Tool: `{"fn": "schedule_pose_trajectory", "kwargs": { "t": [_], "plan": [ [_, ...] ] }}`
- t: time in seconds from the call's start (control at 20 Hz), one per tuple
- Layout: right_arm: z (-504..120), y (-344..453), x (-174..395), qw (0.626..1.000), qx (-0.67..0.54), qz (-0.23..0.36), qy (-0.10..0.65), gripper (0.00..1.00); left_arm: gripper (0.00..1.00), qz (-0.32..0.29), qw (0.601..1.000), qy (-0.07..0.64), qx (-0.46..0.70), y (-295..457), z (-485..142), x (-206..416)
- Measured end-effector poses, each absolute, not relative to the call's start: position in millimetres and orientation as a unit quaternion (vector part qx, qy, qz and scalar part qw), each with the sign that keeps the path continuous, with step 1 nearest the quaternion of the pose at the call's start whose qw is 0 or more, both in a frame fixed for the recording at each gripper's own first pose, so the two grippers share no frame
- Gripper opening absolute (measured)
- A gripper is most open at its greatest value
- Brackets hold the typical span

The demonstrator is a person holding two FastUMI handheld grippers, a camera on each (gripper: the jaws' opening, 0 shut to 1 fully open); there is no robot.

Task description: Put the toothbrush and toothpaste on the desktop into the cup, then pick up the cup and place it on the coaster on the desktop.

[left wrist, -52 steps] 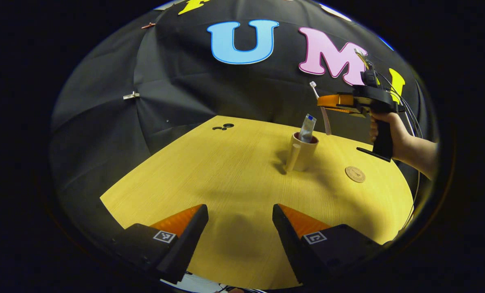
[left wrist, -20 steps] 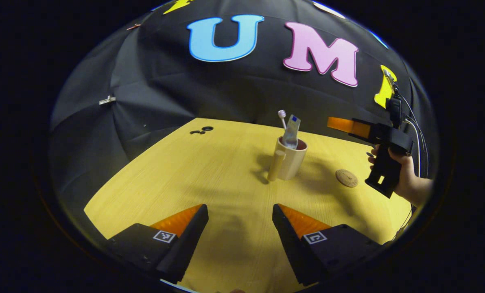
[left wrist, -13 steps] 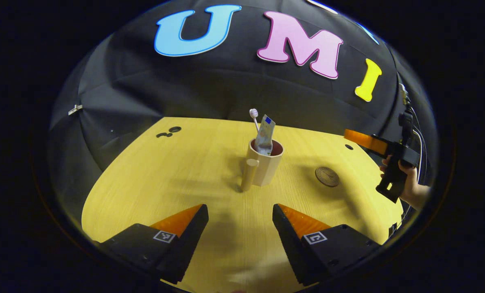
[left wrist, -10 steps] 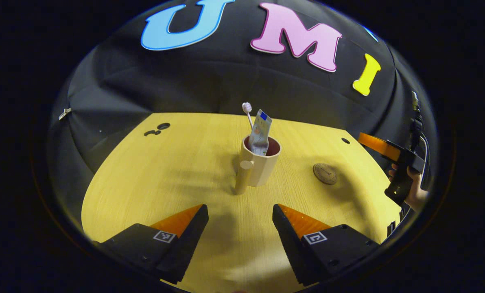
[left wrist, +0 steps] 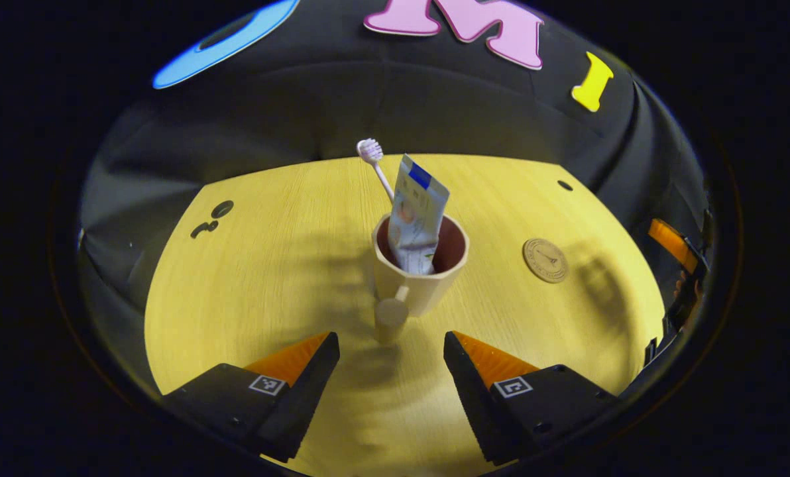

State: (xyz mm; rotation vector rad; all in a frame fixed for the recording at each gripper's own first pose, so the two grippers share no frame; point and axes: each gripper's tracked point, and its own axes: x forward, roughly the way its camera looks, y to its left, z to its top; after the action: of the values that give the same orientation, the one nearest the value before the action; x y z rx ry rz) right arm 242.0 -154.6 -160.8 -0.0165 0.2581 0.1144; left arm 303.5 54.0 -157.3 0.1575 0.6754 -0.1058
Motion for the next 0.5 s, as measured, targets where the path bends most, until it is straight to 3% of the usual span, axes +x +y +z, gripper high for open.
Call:
{"fn": "schedule_pose_trajectory", "kwargs": {
  "t": [0.3, 0.5],
  "plan": [
    [-150, -202, 218, 0.990, 0.003, 0.016, 0.139, 0.98, 0.97, -0.085, 0.918, 0.373, 0.106, 45, -161, 331],
    [-135, -221, 201, 0.992, 0.020, -0.016, 0.120, 0.98, 0.90, -0.080, 0.904, 0.407, 0.105, 49, -172, 343]
  ]
}}
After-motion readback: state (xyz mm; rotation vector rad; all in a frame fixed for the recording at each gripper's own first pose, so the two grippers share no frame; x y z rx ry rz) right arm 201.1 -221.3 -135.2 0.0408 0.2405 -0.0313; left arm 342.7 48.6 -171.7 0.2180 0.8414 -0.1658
